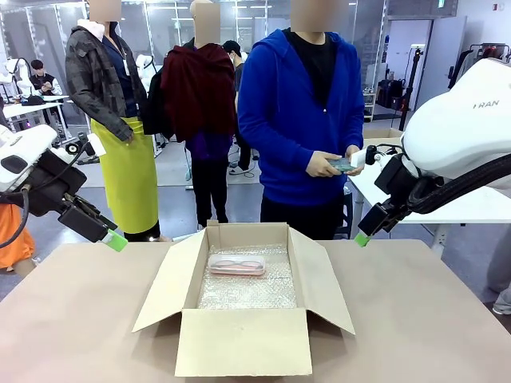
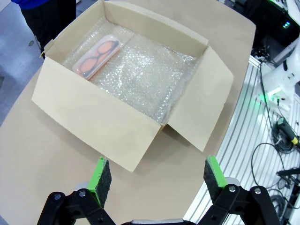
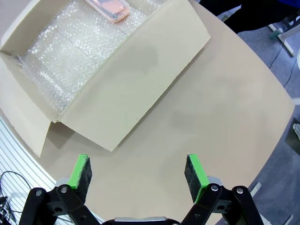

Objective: Pack the glasses set securely to prepare it for shipping.
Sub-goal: Put the Glasses case from the right side of the table into the Package Box.

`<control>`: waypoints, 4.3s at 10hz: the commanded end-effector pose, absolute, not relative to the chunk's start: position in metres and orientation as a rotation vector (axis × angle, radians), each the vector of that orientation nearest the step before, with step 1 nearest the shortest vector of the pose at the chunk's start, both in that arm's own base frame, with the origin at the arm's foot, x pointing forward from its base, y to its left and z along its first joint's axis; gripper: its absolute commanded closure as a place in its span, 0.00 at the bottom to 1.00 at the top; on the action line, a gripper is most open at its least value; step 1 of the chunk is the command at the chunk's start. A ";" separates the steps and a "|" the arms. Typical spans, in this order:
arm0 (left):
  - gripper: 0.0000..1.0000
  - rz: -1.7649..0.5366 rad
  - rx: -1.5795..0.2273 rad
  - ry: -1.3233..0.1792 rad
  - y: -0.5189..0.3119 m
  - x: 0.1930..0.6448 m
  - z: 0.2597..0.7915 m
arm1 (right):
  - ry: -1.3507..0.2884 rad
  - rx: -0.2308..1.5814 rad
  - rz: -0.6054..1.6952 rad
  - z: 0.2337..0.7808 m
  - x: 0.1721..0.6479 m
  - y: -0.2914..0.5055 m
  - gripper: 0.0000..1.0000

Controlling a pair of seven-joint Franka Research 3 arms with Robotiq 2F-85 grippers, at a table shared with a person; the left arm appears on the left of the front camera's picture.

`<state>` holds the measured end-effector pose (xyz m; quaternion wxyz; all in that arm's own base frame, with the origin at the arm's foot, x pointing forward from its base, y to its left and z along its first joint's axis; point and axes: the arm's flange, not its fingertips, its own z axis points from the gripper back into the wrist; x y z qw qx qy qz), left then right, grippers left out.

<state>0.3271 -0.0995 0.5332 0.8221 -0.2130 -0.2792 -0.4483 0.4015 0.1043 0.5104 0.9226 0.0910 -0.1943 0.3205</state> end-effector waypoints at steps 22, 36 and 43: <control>0.00 -0.960 -0.474 -0.593 -0.098 0.326 0.534 | -0.399 0.180 0.638 0.513 0.402 0.110 0.00; 0.00 -0.960 -0.474 -0.593 -0.098 0.326 0.534 | -0.399 0.180 0.638 0.513 0.402 0.110 0.00; 0.00 -0.960 -0.474 -0.593 -0.098 0.326 0.534 | -0.399 0.180 0.638 0.513 0.402 0.110 0.00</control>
